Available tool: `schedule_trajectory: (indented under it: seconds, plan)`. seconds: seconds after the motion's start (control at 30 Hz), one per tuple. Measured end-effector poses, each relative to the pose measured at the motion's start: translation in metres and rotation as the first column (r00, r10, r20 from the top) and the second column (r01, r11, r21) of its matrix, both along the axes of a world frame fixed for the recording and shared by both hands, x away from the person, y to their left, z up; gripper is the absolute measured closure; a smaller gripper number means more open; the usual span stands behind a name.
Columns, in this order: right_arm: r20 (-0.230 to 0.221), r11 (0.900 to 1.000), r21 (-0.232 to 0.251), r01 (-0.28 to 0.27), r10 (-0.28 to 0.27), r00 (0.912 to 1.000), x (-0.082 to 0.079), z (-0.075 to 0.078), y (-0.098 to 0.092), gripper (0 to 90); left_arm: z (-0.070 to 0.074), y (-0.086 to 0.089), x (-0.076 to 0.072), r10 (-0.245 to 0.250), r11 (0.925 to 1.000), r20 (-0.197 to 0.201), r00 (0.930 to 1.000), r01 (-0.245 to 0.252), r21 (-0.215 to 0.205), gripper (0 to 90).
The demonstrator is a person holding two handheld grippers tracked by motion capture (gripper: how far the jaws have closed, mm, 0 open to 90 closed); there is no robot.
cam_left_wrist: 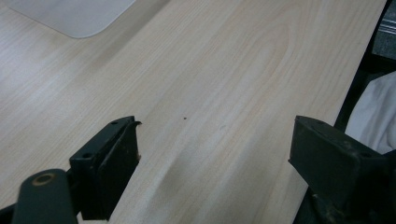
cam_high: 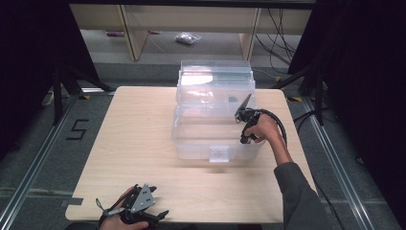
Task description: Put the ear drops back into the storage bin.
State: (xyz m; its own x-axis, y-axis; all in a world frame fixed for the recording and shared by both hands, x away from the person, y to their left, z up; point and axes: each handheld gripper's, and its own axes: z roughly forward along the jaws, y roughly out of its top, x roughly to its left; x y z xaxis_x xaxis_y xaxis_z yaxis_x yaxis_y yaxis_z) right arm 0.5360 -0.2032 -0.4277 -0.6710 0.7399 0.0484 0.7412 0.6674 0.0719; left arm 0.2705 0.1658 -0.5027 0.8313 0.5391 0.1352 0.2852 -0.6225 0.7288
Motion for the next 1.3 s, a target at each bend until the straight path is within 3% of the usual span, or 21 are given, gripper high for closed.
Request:
schedule_trajectory:
  seconds: [0.1,0.13,0.17,0.3,0.6,0.67,0.73,0.8,0.83,0.87,0.9,0.93,1.0,1.17,1.27,1.3]
  plan:
    - [0.0,1.0,-0.002,0.007,-0.007,1.0,0.001,-0.001,0.0,60.3,0.0,0.0,0.0,0.001,1.0,0.001,1.0,-0.001,0.002,15.1]
    - [0.008,0.999,-0.024,0.023,-0.023,0.9997,0.0,-0.003,0.0,60.3,-0.001,0.0,0.0,0.004,1.0,0.006,1.0,-0.004,0.007,15.1]
    - [-0.007,0.999,-0.013,0.032,-0.032,0.9995,0.0,-0.003,0.001,60.3,0.0,0.0,0.0,0.004,1.0,0.006,1.0,-0.004,0.009,15.1]
    - [-0.008,1.0,-0.005,0.01,-0.01,0.9999,0.0,-0.002,0.002,60.2,0.0,0.0,0.0,0.003,1.0,0.005,1.0,-0.003,0.008,15.1]
    - [-0.013,0.999,-0.028,0.019,-0.019,0.9997,-0.001,-0.004,0.001,60.1,0.0,0.0,0.0,0.004,1.0,0.006,1.0,-0.004,0.008,15.1]
    - [0.004,0.999,-0.032,-0.014,0.014,0.9999,0.0,-0.003,-0.002,59.9,0.0,0.0,0.0,0.004,1.0,0.005,1.0,-0.004,0.007,15.1]
    - [-0.01,0.999,-0.029,0.018,-0.018,0.9998,-0.003,-0.002,0.001,59.8,0.0,0.0,0.0,0.002,0.9999,0.004,1.0,-0.002,0.01,15.1]
    - [-0.003,0.999,-0.033,-0.02,0.02,0.9998,-0.002,-0.001,-0.002,59.7,0.0,0.0,0.0,0.003,0.9999,0.006,1.0,-0.003,0.011,15.1]
    - [-0.007,0.999,-0.034,0.015,-0.015,0.9999,-0.004,0.0,0.0,59.4,0.0,0.0,0.0,0.003,0.9999,0.005,1.0,-0.003,0.01,15.1]
    - [0.021,0.999,-0.023,-0.048,0.048,0.9986,-0.002,0.001,-0.003,57.3,0.0,0.0,0.0,0.004,0.9999,0.005,1.0,-0.004,0.01,15.1]
    - [0.001,1.0,-0.025,0.014,-0.014,0.9999,-0.005,0.003,0.0,56.2,0.0,0.0,0.0,0.003,1.0,0.005,1.0,-0.003,0.01,15.1]
    - [0.026,0.999,-0.015,-0.051,0.052,0.9983,-0.003,0.004,-0.003,55.9,0.0,0.0,0.0,0.003,1.0,0.004,1.0,-0.003,0.009,15.1]
    - [0.019,1.0,-0.004,0.013,-0.013,0.9997,-0.008,0.01,0.0,53.2,0.0,0.0,0.0,-0.002,0.9999,0.0,1.0,0.002,0.011,15.1]
    - [0.042,0.999,0.024,0.022,-0.023,0.9989,-0.011,0.018,-0.004,46.8,0.0,0.0,0.0,0.003,0.9999,0.003,1.0,-0.003,0.011,15.1]
    - [0.069,0.998,0.054,0.032,-0.036,0.997,-0.016,0.026,-0.008,41.1,-0.001,-0.001,0.0,0.004,0.9998,-0.008,1.0,-0.004,-0.02,15.1]
    - [0.077,0.998,0.067,0.014,-0.02,0.9969,-0.016,0.027,-0.01,41.1,-0.001,0.0,0.0,0.003,1.0,-0.003,1.0,-0.003,-0.009,15.1]
